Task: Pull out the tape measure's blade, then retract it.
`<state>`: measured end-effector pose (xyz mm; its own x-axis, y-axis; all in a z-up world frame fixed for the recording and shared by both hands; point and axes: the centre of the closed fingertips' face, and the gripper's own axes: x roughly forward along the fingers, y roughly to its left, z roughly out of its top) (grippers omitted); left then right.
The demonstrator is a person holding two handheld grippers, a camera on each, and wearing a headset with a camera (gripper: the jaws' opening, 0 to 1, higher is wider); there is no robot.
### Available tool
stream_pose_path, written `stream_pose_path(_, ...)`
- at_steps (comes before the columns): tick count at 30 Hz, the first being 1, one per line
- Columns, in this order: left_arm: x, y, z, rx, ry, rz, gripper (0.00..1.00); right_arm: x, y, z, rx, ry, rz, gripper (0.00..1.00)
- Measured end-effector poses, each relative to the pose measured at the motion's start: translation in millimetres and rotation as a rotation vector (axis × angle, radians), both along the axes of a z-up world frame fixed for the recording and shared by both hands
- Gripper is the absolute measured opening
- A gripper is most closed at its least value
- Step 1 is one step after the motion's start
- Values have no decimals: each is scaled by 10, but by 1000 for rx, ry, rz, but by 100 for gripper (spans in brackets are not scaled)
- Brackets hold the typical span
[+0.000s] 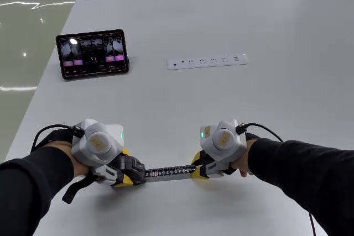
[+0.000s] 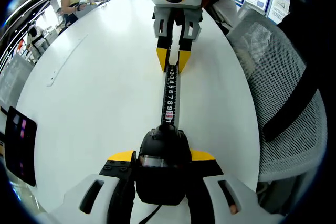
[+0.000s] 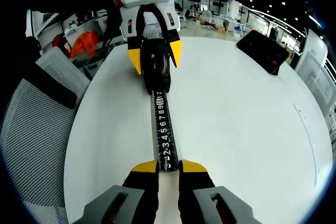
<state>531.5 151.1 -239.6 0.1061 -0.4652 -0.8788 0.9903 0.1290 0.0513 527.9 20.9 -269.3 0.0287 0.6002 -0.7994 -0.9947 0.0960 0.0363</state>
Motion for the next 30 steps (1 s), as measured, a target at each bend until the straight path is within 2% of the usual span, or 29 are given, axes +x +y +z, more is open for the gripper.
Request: stream_pose_path(30, 12, -3, -4, 0, -1, 4, 32, -11, -188, 1, -14, -2, -1, 10)
